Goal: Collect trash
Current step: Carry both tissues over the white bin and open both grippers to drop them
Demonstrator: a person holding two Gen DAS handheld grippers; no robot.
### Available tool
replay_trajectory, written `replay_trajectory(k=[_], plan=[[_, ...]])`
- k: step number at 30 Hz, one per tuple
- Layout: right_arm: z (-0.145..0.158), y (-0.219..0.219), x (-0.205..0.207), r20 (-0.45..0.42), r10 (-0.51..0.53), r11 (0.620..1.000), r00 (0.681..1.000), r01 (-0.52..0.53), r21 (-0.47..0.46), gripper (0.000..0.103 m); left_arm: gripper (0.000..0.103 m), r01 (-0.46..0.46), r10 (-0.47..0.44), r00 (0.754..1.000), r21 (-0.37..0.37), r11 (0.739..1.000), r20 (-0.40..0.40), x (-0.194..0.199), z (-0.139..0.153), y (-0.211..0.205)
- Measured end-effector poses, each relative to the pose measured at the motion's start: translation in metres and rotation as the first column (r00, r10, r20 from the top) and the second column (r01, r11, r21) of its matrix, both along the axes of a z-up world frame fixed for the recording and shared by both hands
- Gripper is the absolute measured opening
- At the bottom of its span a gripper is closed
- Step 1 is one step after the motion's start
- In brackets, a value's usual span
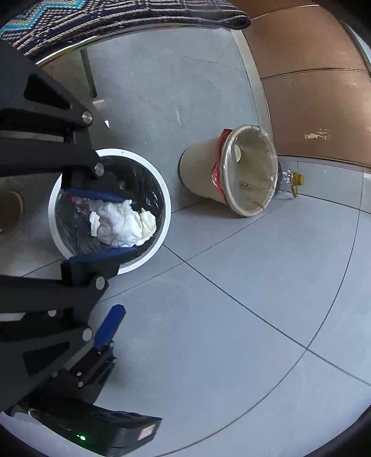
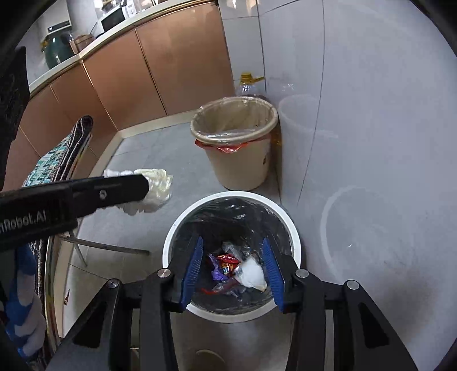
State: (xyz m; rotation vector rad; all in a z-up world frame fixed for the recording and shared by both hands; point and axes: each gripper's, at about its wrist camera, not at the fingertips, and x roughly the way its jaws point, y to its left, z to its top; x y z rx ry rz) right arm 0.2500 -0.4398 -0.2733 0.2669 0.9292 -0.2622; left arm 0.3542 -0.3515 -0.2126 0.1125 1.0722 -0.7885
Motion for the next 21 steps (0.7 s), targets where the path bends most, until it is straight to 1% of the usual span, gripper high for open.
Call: replay_trajectory(k=[4, 6, 8, 10, 13, 15, 21], plan=[[0.004, 0.003, -0.004, 0.005, -0.004, 1.0, 1.0, 0.004, -0.005, 0.044, 0.031, -0.011, 0.011, 1.0, -0.009, 1.0, 0.0, 0.001, 0.005, 0.004], [0.007, 0.005, -0.006, 0.006, -0.003, 1.0, 1.0, 0.003, -0.009, 0.044, 0.034, -0.016, 0.016, 1.0, -0.019, 1.0, -0.002, 0.001, 0.008, 0.006], [0.012, 0.01, -0.01, 0.012, 0.001, 1.0, 1.0, -0.001, -0.02, 0.047, 0.035, -0.016, 0.016, 1.0, -0.026, 1.0, -0.005, 0.004, 0.007, 0.002], [0.016, 0.013, -0.013, 0.018, 0.002, 1.0, 1.0, -0.002, -0.022, 0.048, 0.036, -0.005, 0.004, 1.0, -0.034, 0.999, -0.018, 0.004, 0.007, -0.001], [0.021, 0.016, -0.021, 0.024, -0.004, 1.0, 1.0, 0.005, -0.025, 0.049, 0.036, -0.006, 0.005, 1.0, -0.032, 0.999, -0.017, 0.003, 0.008, -0.002], [0.023, 0.017, -0.028, 0.026, -0.011, 1.0, 1.0, 0.011, -0.023, 0.049, 0.036, -0.007, 0.006, 1.0, -0.044, 0.999, -0.019, 0.001, 0.011, 0.0], [0.034, 0.02, -0.041, 0.043, -0.022, 0.999, 0.999, 0.023, -0.023, 0.049, 0.036, -0.025, 0.027, 0.999, -0.071, 0.997, 0.034, -0.016, 0.033, 0.014]])
